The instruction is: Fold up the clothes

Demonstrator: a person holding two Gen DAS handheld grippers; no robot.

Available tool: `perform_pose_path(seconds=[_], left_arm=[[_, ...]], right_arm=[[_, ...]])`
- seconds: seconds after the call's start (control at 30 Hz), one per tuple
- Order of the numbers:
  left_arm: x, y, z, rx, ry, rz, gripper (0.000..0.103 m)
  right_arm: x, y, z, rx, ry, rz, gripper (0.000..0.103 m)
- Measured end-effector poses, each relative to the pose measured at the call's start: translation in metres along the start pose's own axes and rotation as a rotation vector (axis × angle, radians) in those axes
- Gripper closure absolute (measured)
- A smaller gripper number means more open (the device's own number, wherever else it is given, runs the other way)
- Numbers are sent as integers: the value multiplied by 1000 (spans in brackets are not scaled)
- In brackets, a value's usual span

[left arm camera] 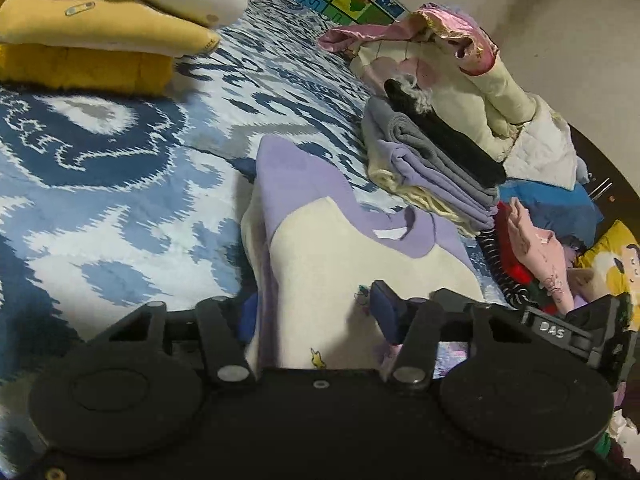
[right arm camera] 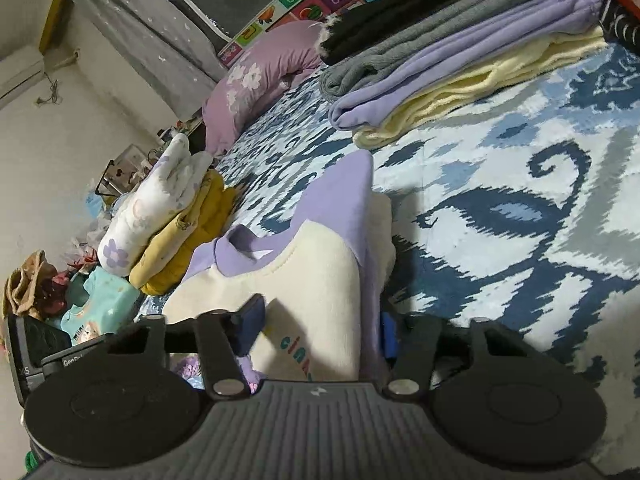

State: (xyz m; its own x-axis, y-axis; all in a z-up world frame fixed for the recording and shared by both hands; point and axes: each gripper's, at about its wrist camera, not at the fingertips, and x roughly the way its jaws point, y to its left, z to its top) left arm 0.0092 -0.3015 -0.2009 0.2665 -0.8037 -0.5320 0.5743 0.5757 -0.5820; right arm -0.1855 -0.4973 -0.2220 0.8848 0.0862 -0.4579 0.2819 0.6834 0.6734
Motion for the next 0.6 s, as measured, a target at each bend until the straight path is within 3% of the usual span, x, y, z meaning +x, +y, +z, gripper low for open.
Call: perform_pose_path(seconds=[0.1,0.17,0.23,0.3,0.6], left_arm=[[-1,0,-1,-22,-2,-17,53],[-2,0,-1,-37,-4,-29,60],[-2,0,-1,-52,-5,-41,75],[-3,0,-2,-66,-6,-52,78],[-14,-16,-9,-158,13,-178,85]], right_arm=[[0,0,-2,9,1,-2,60],[0,2,-3,6,4,1,67],[1,-1,-4,21,9,16,75],[0,-3,-3,39,7,38,81],[-35,-22,3,252,-11,161,83]])
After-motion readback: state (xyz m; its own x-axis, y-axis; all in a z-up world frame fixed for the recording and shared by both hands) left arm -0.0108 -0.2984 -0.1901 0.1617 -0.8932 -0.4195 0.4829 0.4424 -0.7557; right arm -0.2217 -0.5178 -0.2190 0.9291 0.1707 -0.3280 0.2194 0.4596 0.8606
